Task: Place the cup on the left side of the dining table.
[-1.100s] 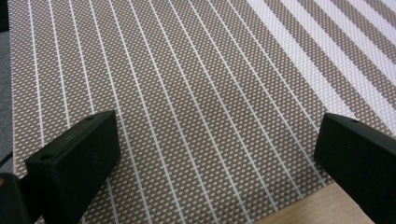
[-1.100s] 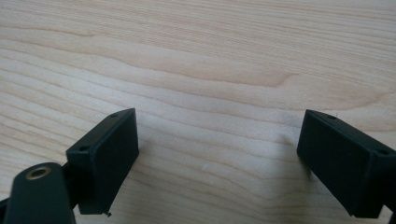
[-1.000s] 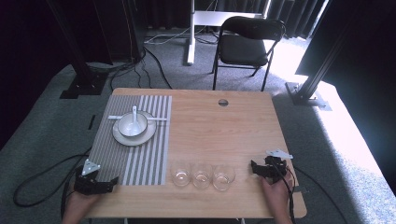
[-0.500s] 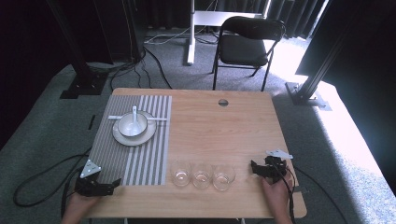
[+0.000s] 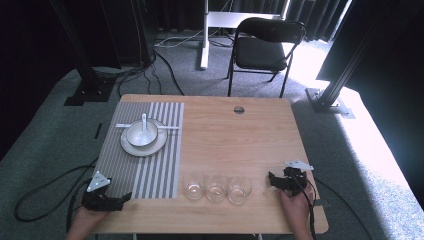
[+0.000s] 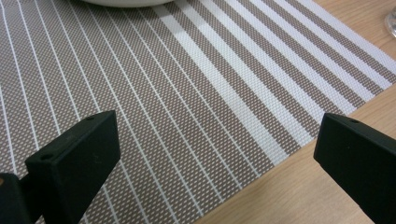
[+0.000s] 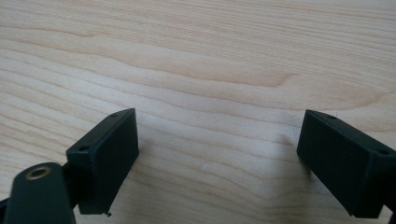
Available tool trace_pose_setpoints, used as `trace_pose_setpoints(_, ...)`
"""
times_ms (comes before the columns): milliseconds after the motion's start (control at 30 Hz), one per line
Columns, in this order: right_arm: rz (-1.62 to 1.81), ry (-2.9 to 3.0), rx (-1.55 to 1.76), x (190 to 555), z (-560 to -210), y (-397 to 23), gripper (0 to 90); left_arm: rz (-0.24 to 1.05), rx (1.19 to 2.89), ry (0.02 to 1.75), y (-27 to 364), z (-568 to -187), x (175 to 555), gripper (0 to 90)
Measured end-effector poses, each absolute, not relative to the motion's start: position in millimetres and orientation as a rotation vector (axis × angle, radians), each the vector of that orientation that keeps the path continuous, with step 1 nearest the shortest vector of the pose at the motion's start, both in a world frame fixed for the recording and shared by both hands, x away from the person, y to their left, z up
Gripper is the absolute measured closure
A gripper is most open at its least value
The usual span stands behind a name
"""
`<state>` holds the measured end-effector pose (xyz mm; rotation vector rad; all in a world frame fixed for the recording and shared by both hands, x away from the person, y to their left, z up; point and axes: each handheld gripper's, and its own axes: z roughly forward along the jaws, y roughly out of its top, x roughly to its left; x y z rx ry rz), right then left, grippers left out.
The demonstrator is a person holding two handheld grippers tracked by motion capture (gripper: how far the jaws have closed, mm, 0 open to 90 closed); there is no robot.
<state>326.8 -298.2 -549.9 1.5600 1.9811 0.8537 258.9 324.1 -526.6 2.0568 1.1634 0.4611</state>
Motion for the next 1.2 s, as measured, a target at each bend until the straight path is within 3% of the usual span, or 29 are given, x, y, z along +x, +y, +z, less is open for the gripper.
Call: trace_pose_setpoints(1200, 0.854, 1.981, 1.56, 326.8, -549.9, -298.2, 12.1, 0.407, 2.092, 0.981, 282.2, -504.1, 256.4, 1.4)
